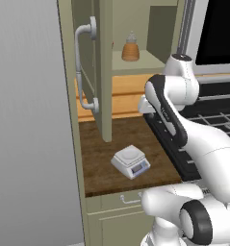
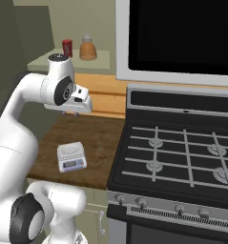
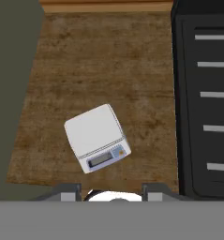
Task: Pick the honey bottle and place it on the digital scale for weighing, and close the cabinet.
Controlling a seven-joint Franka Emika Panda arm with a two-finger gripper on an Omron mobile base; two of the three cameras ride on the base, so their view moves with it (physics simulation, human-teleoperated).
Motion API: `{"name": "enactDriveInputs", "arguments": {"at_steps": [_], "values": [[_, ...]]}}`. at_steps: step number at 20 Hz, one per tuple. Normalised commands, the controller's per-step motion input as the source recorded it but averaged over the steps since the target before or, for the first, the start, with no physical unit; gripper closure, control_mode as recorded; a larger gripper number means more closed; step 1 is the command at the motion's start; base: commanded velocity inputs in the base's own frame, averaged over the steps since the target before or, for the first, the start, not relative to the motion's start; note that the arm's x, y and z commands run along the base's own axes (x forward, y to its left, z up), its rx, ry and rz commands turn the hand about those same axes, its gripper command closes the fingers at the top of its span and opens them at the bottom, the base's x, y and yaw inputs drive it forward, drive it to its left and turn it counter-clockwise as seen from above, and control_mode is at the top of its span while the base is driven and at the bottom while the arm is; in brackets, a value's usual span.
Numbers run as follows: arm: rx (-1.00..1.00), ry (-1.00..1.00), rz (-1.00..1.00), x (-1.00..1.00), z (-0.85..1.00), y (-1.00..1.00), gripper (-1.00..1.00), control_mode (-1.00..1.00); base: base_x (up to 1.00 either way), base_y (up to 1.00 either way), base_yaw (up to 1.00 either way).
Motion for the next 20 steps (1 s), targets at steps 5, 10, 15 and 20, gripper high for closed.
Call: {"name": "enactDriveInputs", "arguments": {"at_steps": [5, 10, 15, 20], "values": [[0.00, -0.12, 0.01, -0.43, 0.03, 0.01, -1.00, -1.00, 0.00, 0.00, 0.00], [-0.01, -0.50, 0.00, -0.63, 0.23, 0.01, -1.00, -1.00, 0.00, 0.00, 0.00], [-0.03, -0.46, 0.00, -0.47, 0.57, 0.01, -1.00, -1.00, 0.00, 0.00, 0.00], [-0.04, -0.32, 0.03, -0.45, 0.76, 0.00, -1.00, -1.00, 0.00, 0.00, 0.00]]}}
